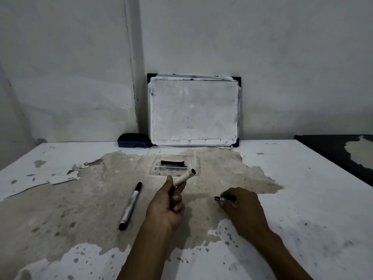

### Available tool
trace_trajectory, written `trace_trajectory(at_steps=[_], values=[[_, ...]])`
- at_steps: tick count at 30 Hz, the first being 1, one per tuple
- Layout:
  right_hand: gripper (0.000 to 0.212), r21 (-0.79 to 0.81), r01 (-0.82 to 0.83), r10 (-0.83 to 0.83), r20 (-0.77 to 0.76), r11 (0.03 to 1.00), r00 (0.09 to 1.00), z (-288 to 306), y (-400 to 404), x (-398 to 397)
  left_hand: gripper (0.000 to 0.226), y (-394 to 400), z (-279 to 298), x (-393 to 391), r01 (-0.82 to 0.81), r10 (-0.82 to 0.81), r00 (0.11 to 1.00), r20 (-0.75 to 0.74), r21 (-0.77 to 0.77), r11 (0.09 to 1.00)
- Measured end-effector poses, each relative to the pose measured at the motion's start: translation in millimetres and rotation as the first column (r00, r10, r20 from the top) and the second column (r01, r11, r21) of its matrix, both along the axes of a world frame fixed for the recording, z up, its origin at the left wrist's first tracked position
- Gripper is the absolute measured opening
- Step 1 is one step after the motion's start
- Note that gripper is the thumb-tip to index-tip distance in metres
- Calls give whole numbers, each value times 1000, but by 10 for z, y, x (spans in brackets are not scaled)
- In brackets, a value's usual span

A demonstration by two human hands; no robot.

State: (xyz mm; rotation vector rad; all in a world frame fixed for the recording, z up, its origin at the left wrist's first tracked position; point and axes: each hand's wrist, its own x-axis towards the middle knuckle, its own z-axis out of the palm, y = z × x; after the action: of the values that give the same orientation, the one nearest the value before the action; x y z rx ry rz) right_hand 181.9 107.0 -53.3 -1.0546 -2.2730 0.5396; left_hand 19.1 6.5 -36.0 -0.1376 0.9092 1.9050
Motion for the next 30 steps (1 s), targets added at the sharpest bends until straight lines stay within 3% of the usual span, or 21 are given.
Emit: trace_trajectory(at_steps=[3, 6, 13, 20, 30], values=[[11, 51, -35, 47, -269, 998, 962, 224, -129, -26, 10, 12, -15, 6, -36, 32, 994, -102, -34, 999], [17, 153, -50, 106, -385, 987, 917, 429, -276, -80, 19, 21, -43, 17, -61, 49, 984, -170, -63, 996], [22, 244, -82, 167, -353, 966, 921, 432, -341, -164, 17, 2, -1, 95, -70, 52, 972, -227, -71, 995], [24, 234, -110, 172, -262, 966, 950, 407, -336, -153, 19, -55, 51, 100, -130, 72, 899, -433, -105, 986], [18, 7, -147, 141, -326, 989, 935, 373, -362, -145, 23, -85, 85, 76, -160, 95, 709, -698, -28, 987]])
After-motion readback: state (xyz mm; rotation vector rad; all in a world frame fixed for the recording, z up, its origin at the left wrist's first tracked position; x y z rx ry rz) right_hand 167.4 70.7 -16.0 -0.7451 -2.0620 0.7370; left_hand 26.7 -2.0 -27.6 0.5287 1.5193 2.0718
